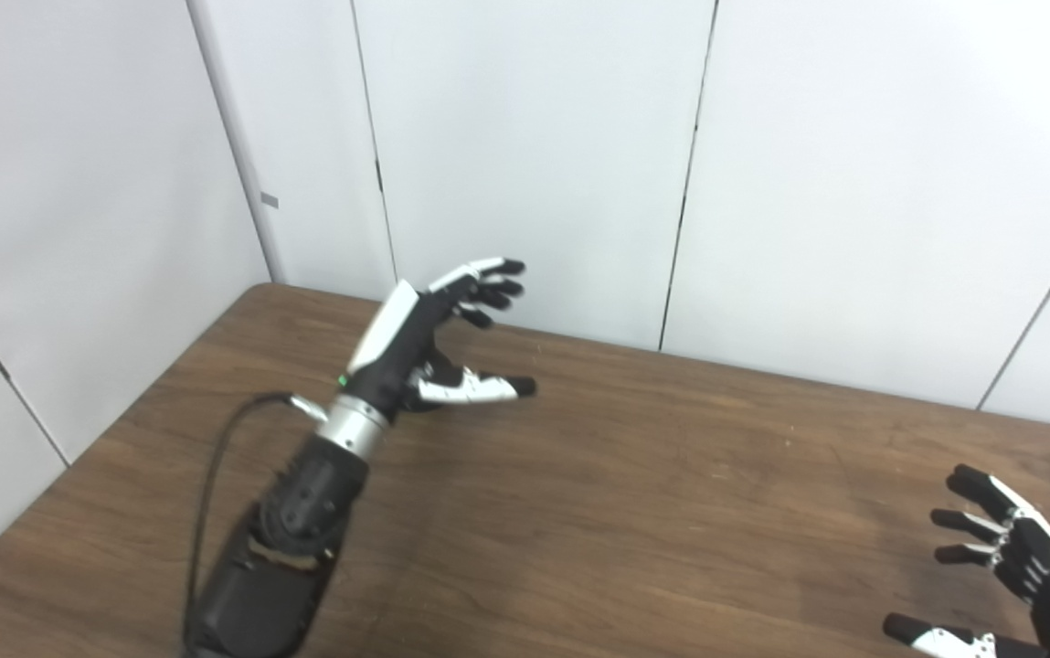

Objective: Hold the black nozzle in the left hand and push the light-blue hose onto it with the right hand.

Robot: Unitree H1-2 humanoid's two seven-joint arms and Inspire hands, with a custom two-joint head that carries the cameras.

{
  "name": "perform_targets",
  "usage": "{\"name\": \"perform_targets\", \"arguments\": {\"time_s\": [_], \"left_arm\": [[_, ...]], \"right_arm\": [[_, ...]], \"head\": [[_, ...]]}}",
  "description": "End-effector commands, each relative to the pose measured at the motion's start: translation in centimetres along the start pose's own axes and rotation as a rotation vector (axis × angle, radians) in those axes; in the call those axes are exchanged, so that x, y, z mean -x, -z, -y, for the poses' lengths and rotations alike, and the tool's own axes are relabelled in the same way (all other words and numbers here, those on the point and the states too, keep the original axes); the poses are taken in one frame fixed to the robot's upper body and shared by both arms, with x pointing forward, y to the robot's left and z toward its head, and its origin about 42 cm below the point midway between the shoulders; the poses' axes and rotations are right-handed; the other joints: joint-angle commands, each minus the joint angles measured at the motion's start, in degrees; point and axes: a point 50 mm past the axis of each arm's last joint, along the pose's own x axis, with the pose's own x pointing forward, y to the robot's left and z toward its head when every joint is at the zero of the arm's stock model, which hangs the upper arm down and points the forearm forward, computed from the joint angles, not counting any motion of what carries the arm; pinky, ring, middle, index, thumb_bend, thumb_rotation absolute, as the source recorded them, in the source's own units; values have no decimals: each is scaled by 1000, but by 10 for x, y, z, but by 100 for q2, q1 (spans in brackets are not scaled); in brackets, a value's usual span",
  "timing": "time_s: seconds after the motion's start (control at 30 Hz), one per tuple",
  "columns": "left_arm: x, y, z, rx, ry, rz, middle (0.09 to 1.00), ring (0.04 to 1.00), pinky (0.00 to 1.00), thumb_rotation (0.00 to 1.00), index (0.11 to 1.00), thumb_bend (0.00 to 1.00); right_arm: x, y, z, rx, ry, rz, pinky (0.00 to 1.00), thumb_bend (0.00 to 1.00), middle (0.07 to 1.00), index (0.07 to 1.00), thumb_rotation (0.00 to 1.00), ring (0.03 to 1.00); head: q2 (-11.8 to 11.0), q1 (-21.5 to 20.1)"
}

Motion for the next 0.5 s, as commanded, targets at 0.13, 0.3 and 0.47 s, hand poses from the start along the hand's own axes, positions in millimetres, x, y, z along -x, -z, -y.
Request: {"name": "perform_targets", "arguments": {"time_s": [0.13, 0.3, 0.47], "left_arm": [[-31, -27, -49, -131, -147, 47, 803, 795, 653, 115, 785, 734], [-40, -22, -69, -192, -228, 6, 831, 830, 715, 134, 821, 741], [-46, -13, -79, -252, -266, -50, 838, 828, 703, 189, 836, 784]], "right_arm": [[-13, -14, 10, 20, 9, 95, 602, 744, 855, 851, 35, 747], [-13, -14, 9, 16, 8, 96, 604, 744, 854, 851, 35, 747], [-14, -14, 8, 15, 5, 94, 604, 745, 853, 849, 37, 745]], "head": [[-1, 15], [-3, 15], [-3, 8]]}}
